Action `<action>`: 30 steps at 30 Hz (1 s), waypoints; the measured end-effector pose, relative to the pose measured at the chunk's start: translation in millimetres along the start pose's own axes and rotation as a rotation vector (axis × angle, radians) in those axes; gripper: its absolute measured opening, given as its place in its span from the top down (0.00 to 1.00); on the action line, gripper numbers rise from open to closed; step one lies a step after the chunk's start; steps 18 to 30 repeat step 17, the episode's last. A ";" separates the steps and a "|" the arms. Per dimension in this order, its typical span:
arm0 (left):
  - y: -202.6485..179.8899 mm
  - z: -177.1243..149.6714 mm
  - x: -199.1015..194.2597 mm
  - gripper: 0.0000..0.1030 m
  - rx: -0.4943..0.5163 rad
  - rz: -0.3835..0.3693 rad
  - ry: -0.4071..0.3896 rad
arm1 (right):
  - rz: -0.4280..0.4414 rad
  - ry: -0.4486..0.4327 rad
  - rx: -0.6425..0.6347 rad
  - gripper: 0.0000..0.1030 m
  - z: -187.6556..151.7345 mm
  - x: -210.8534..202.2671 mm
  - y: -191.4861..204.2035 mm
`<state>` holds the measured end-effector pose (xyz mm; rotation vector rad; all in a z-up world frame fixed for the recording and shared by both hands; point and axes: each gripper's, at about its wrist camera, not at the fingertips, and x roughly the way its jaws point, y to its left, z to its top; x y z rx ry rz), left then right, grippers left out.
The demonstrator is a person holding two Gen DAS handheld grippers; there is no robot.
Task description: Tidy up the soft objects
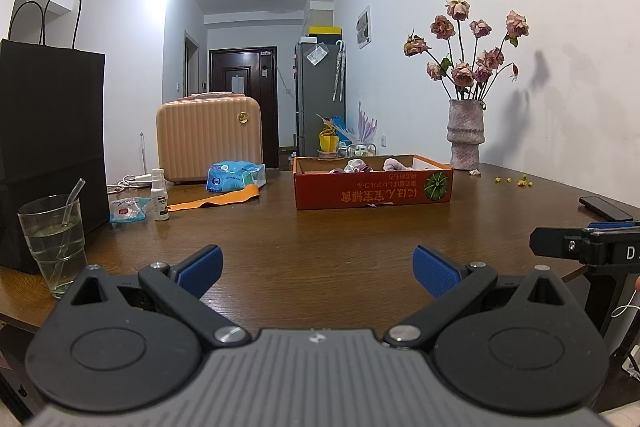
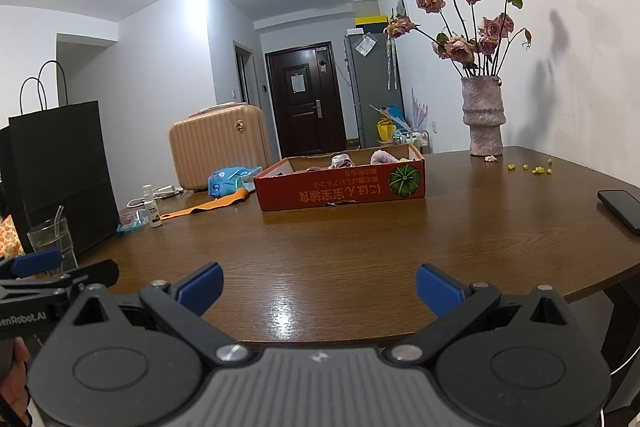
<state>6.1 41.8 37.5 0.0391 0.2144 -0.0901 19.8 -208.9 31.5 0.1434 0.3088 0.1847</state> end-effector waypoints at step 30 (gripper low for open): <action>-2.0 0.1 -5.0 0.00 0.001 0.005 -0.016 | 0.006 -0.011 -0.009 0.00 -0.9 -1.9 0.8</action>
